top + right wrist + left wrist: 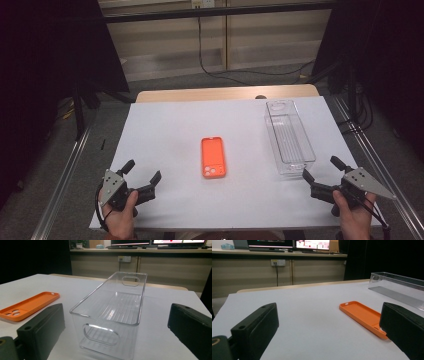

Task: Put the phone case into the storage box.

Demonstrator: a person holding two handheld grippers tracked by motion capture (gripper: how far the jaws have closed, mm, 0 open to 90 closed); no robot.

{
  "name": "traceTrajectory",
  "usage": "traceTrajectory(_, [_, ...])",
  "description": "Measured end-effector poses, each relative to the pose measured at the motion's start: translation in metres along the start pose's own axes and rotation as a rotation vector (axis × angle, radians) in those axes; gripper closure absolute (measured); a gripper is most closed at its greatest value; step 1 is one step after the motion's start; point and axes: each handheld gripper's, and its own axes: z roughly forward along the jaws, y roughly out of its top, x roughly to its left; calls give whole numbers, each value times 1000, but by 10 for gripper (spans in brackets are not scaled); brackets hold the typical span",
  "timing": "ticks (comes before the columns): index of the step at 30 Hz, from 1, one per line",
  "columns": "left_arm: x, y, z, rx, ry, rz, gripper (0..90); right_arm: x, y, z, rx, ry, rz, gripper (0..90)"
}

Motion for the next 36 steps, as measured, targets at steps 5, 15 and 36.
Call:
traceTrajectory(5, [1,0,1,6,2,-13,29,0,0,0,2,6,-2,2])
traceTrajectory(15, [1,2,5,21,-47,-14,25,-1,-1,0,0,10,9,2])
traceTrajectory(36, [-8,12,21,45,-170,8,29,-1,-1,1,4,7,12,3])
